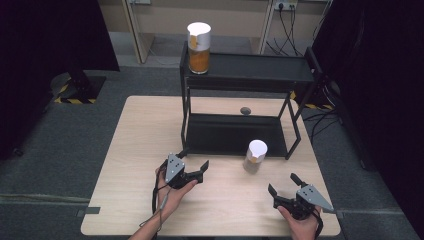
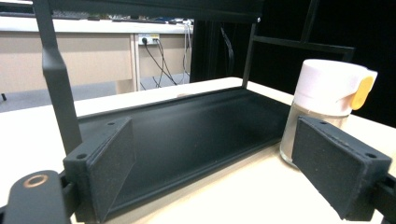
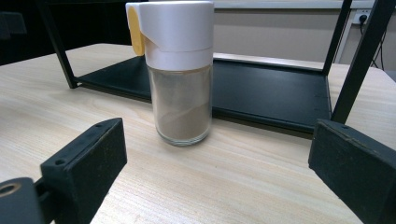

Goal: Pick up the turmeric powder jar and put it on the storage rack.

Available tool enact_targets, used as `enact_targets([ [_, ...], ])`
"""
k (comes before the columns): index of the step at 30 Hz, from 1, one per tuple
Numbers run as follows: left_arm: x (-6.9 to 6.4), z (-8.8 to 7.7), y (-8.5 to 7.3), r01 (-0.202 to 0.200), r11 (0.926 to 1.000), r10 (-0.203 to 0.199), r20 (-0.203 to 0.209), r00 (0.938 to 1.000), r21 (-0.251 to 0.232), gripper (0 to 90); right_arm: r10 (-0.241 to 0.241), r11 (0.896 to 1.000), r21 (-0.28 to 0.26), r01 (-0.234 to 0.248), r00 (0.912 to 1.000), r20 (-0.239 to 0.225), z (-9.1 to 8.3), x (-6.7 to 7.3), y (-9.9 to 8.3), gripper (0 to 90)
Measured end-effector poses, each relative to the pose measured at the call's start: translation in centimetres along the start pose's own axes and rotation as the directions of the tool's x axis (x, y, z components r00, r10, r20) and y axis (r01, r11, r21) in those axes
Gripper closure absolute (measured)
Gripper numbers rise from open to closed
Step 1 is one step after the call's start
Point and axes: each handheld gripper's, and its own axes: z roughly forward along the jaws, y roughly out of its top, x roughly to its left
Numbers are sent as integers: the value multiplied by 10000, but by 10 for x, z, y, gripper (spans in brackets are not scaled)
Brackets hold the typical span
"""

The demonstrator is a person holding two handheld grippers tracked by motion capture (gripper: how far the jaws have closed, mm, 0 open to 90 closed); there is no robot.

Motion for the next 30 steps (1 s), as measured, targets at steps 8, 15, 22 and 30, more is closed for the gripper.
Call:
enact_targets([
  [8, -2, -2, -9, -76, 9997, 76, -22, 10000, 211, 129, -12, 10000, -17, 12, 10000, -2, 0, 0, 0, 46],
  [15, -6, 0, -15, -172, 9990, 168, 93, 9998, 401, 129, 20, 10000, -18, -20, 10000, 40, 0, 1, 0, 45],
  [22, -8, 0, -17, -253, 9979, 249, 69, 9997, 603, 127, 46, 10000, -44, -46, 10000, 36, -1, 0, -1, 45],
  [30, -7, 0, -17, -310, 9977, 302, 136, 9995, 599, 120, 8, 10000, -18, -7, 10000, 41, 0, 1, 0, 45],
])
